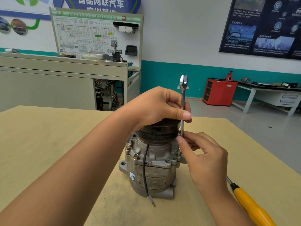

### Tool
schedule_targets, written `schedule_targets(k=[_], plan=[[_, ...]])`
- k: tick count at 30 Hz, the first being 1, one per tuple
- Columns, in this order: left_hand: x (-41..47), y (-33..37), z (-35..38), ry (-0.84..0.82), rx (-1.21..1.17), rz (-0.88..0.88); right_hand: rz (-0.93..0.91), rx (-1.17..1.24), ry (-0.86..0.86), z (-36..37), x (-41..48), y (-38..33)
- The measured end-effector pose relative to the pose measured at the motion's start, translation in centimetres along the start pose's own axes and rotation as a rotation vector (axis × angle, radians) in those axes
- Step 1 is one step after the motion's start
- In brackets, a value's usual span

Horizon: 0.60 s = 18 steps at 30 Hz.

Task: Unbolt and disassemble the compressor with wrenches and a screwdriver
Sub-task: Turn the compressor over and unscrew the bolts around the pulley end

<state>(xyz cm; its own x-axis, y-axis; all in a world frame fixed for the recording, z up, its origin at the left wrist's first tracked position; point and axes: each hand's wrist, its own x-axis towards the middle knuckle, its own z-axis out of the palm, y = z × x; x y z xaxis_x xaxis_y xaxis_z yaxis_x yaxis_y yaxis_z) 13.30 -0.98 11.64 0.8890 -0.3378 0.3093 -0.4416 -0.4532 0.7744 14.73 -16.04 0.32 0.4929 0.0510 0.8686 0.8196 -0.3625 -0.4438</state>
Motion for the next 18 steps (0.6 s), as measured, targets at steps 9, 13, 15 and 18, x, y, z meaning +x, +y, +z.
schedule_targets(k=[9,13,15,18], plan=[[-0.05,0.46,0.43,-0.006,0.056,-0.005,0.213,0.162,-0.088,-0.18,0.13,-0.50],[-0.03,0.37,0.32,-0.103,0.039,-0.011,0.372,0.379,-0.167,-0.15,0.54,-0.35],[-0.03,0.35,0.25,-0.132,0.017,-0.010,0.437,0.486,-0.182,-0.12,0.73,-0.40],[0.06,0.29,0.23,-0.105,0.006,-0.014,0.441,0.489,-0.215,-0.13,0.66,-0.46]])
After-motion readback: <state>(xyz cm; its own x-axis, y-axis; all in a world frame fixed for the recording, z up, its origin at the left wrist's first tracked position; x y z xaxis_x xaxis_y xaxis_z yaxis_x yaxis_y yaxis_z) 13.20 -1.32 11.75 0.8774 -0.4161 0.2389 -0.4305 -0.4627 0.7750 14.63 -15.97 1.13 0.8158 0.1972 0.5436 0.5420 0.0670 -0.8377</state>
